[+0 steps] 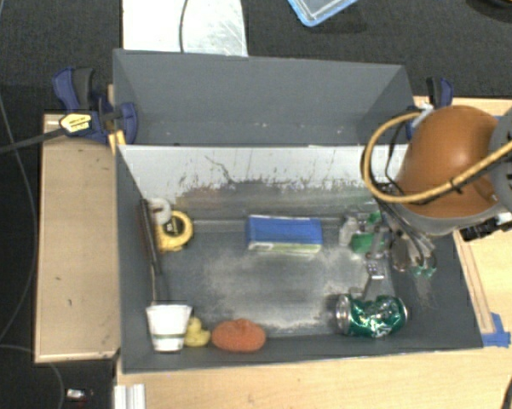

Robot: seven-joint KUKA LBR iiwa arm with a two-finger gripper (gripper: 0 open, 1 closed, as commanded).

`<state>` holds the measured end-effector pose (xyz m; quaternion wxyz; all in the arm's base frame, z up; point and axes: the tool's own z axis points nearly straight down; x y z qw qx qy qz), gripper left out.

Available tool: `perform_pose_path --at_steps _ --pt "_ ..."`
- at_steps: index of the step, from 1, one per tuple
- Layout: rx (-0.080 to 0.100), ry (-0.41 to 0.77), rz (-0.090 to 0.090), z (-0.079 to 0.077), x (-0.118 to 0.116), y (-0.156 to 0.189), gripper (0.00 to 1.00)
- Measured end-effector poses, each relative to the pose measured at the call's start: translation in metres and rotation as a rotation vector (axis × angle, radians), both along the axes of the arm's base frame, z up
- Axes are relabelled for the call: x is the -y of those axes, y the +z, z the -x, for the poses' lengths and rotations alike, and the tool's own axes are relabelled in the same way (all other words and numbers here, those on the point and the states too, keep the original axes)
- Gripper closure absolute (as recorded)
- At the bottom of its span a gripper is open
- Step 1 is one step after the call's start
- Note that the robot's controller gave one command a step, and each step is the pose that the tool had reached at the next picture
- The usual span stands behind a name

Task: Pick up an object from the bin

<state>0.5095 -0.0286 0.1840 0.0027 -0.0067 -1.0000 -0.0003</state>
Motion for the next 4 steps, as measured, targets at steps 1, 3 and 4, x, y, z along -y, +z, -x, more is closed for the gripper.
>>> perform_pose_path --at_steps 1,3,4 --pt "0.008 0.001 0.001 -0.002 0.0 0.004 0.0" --pt "0.012 0.434 0.001 0.021 0.035 -0.065 0.0" --pt "0.043 1.076 0.017 0.015 0.049 -0.101 1.0"
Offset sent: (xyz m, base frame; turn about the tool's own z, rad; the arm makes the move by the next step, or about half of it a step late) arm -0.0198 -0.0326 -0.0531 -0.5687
